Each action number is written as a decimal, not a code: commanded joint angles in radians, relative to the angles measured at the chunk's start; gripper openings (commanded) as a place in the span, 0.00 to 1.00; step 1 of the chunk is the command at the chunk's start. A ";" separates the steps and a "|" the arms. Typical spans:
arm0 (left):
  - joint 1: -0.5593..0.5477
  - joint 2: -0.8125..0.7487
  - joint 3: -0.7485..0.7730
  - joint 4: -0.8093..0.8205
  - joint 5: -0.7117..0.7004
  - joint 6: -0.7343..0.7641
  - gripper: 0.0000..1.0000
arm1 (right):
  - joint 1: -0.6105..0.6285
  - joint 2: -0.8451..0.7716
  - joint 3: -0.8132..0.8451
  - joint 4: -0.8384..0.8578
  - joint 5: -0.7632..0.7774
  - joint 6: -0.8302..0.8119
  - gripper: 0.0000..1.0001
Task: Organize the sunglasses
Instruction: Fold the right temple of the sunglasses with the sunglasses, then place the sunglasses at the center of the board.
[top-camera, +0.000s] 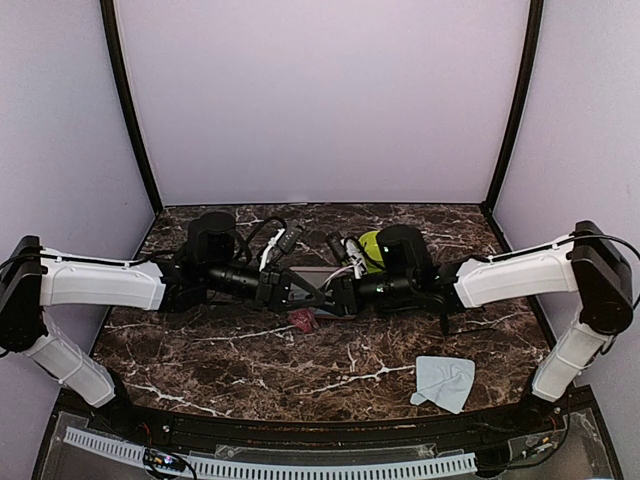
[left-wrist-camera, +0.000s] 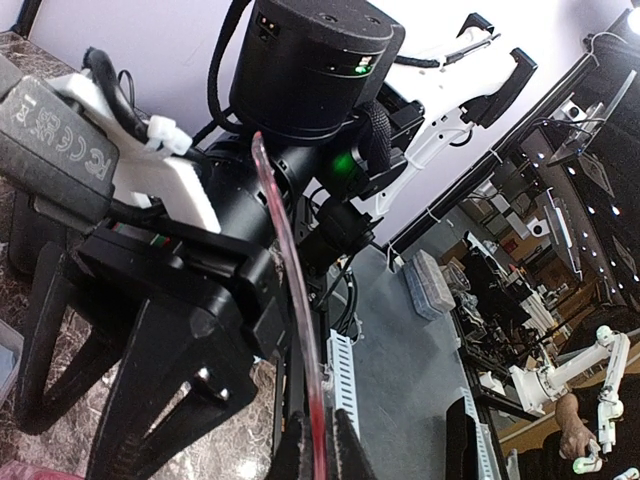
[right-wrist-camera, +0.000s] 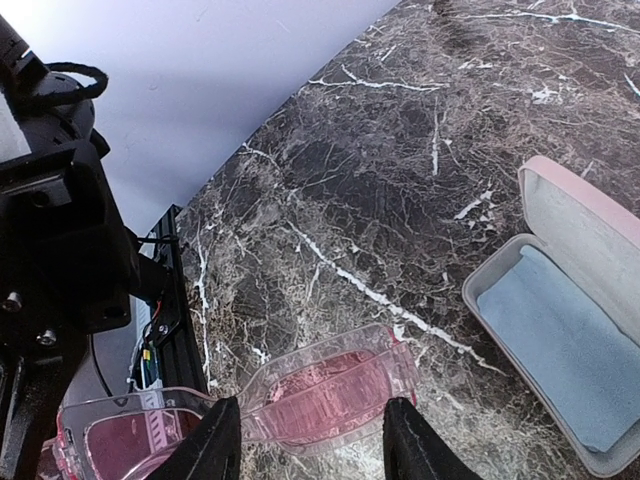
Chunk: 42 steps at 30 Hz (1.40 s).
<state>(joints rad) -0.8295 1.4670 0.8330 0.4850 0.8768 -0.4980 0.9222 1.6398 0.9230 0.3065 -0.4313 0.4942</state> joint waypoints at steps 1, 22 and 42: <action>0.002 -0.014 -0.013 0.044 0.000 0.008 0.00 | 0.023 0.017 -0.017 0.081 -0.016 0.008 0.49; 0.018 -0.063 -0.064 0.108 -0.040 -0.015 0.00 | -0.062 -0.145 -0.138 -0.023 0.136 0.007 0.59; 0.008 -0.030 0.001 0.135 0.331 0.045 0.00 | -0.054 -0.156 -0.192 -0.056 -0.035 -0.311 0.73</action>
<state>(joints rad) -0.8154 1.4582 0.7895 0.6258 1.0931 -0.4931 0.8612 1.4899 0.7330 0.2230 -0.3882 0.2428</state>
